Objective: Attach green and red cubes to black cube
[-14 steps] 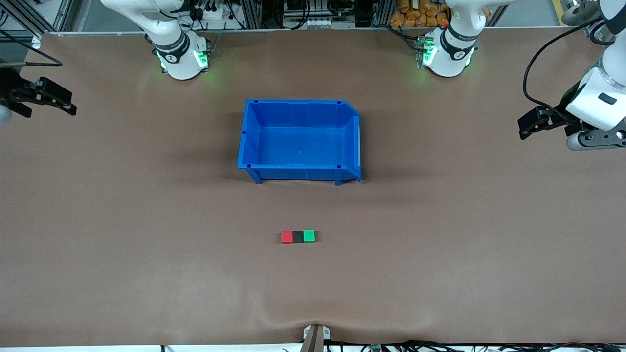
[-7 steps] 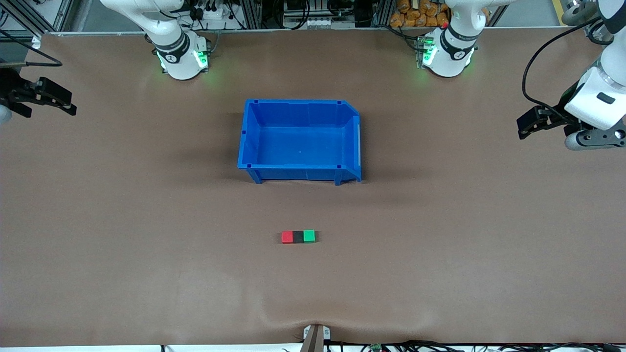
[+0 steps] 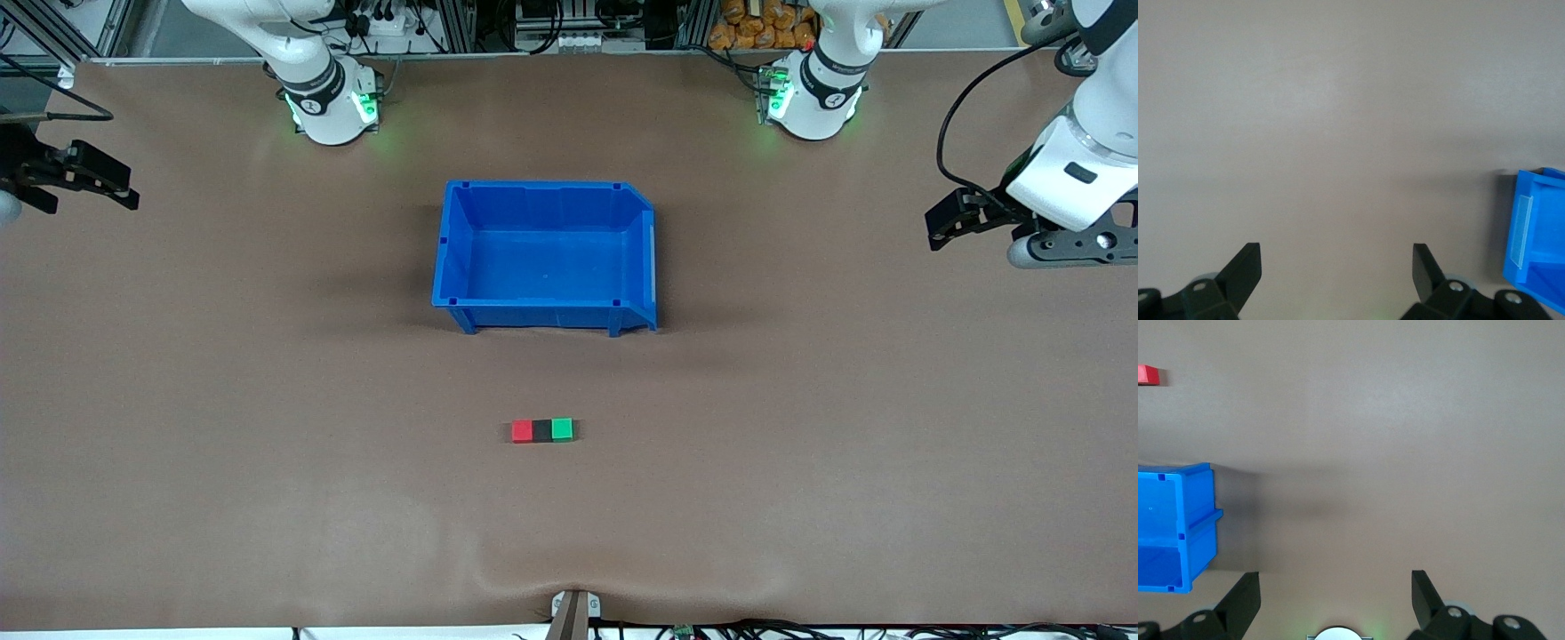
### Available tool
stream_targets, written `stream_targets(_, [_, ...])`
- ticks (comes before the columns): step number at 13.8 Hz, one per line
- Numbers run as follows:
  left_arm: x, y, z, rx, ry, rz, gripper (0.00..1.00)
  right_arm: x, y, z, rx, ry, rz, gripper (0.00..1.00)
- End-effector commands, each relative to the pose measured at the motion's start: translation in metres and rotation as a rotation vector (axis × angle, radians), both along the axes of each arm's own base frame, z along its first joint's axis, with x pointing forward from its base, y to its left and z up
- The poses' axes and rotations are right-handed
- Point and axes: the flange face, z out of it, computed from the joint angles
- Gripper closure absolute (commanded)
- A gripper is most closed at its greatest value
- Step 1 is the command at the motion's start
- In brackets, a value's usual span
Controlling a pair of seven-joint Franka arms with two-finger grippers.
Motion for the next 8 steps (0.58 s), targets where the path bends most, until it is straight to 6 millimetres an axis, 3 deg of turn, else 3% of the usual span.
stream_targets(1, [-0.011,0.006,0.008,-0.011,0.011,-0.005,0.0,-0.001,-0.001,0.002,-0.009,0.003,-0.007,0.0])
stream_targets(8, [-0.026,0.015,0.021,-0.022,0.048,0.012,0.0,-0.002,-0.001,0.002,-0.009,0.004,-0.007,0.0])
